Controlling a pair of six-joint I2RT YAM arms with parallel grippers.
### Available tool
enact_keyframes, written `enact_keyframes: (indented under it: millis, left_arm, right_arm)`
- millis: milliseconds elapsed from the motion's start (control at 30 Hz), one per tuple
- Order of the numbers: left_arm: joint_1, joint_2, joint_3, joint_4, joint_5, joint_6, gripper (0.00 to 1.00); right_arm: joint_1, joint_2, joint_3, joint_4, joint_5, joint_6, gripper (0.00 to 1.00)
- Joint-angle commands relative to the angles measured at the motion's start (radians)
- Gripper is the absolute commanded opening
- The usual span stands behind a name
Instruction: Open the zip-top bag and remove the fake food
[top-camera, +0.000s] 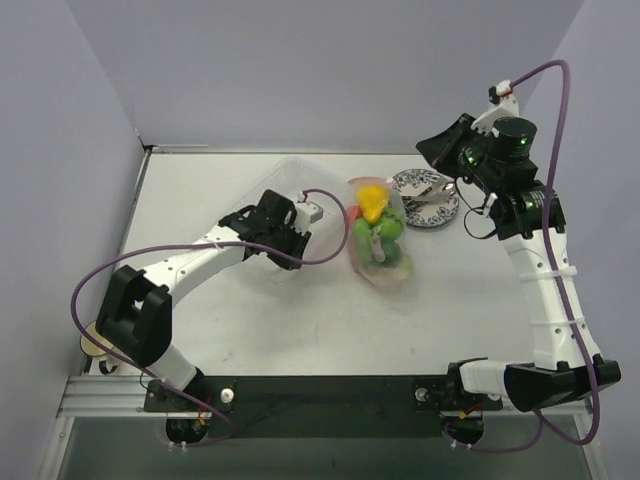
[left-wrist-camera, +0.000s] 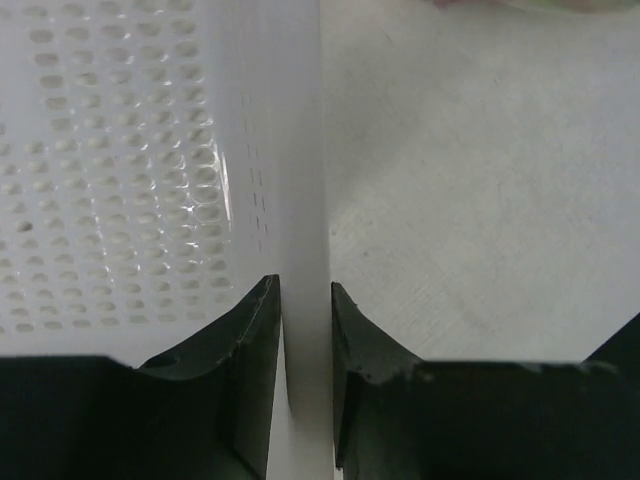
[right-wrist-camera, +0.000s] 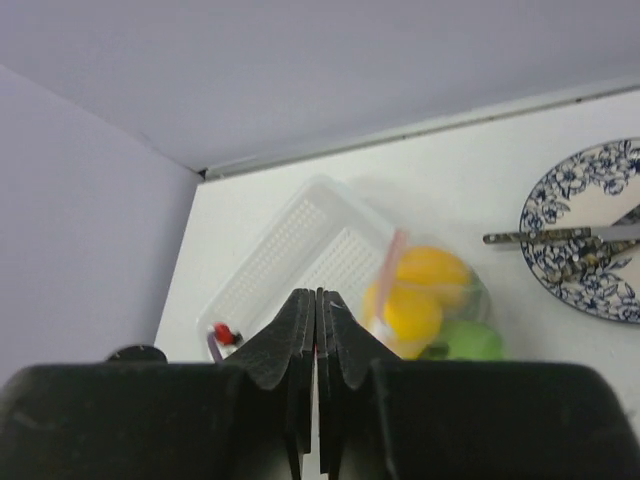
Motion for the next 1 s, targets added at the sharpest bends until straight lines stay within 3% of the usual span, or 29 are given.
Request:
enact_keyframes:
  millis: [0,33,133,167,200,267,333,433,500,533,567,633,733,767,867,967]
  left_arm:
    - [-0.075,-0.016,-0.097,-0.229,0.259,-0.068,0.32]
    - [-0.089,-0.022,-0.115,-0.223,0.268,-0.082,0.33]
    - [-0.134,-0.055,-0.192,-0.18,0.296,-0.085,0.5]
    - [-0.144,-0.068,-0.201,-0.166,0.3,-0.085,0.59]
    - [-0.158,-0.079,-0.212,-0.161,0.316,-0.085,0.8]
    - [-0.17,-0.109,-0.206,-0.16,0.325,-0.083,0.97]
    - [-0.174,-0.131,-0.165,-0.166,0.323,-0.074,0.97]
    - [-0.169,-0.155,-0.047,-0.209,0.268,-0.031,0.97]
    - [-0.155,-0.169,0.022,-0.242,0.235,0.022,0.97]
    - [-0.125,-0.187,0.086,-0.245,0.213,0.032,0.97]
    - [-0.105,-0.197,0.113,-0.247,0.211,0.041,0.97]
    - [-0.043,-0.204,0.206,-0.252,0.217,0.059,0.97]
    - [0.133,-0.185,0.283,-0.235,0.25,0.07,0.97]
    - [0.24,-0.177,0.294,-0.197,0.253,0.079,0.98]
    - [0.401,-0.126,0.253,-0.105,0.225,0.101,0.97]
    - [0.451,-0.045,0.215,-0.066,0.19,0.125,0.97]
  right_arm:
    - [-0.016,-0.033,0.083,0.059,0.009,0.005,0.0]
    - [-0.016,-0.029,0.098,0.056,0.01,0.008,0.0]
    - [-0.018,-0.019,0.115,0.053,-0.007,0.025,0.0]
    - [-0.015,-0.02,0.112,0.052,-0.014,0.028,0.0]
    - [-0.015,-0.022,0.108,0.05,-0.019,0.028,0.0]
    - [-0.004,-0.031,0.067,0.049,-0.013,0.02,0.0]
    - [0.002,-0.033,0.007,0.035,0.01,-0.026,0.02]
    - [0.011,-0.031,-0.071,0.013,0.079,-0.079,0.46]
    - [0.013,-0.029,-0.15,0.016,0.102,-0.1,0.65]
    - [0.014,-0.02,-0.171,0.02,0.125,-0.11,0.85]
    - [0.017,-0.013,-0.199,0.02,0.14,-0.136,0.91]
    - [0.016,0.024,-0.216,0.021,0.168,-0.15,1.0]
    - [0.005,0.094,-0.22,0.023,0.211,-0.182,1.0]
    - [0.002,0.113,-0.213,0.026,0.24,-0.193,1.0]
    - [-0.022,0.187,-0.184,0.059,0.26,-0.219,1.0]
    - [-0.046,0.259,-0.158,0.107,0.251,-0.225,1.0]
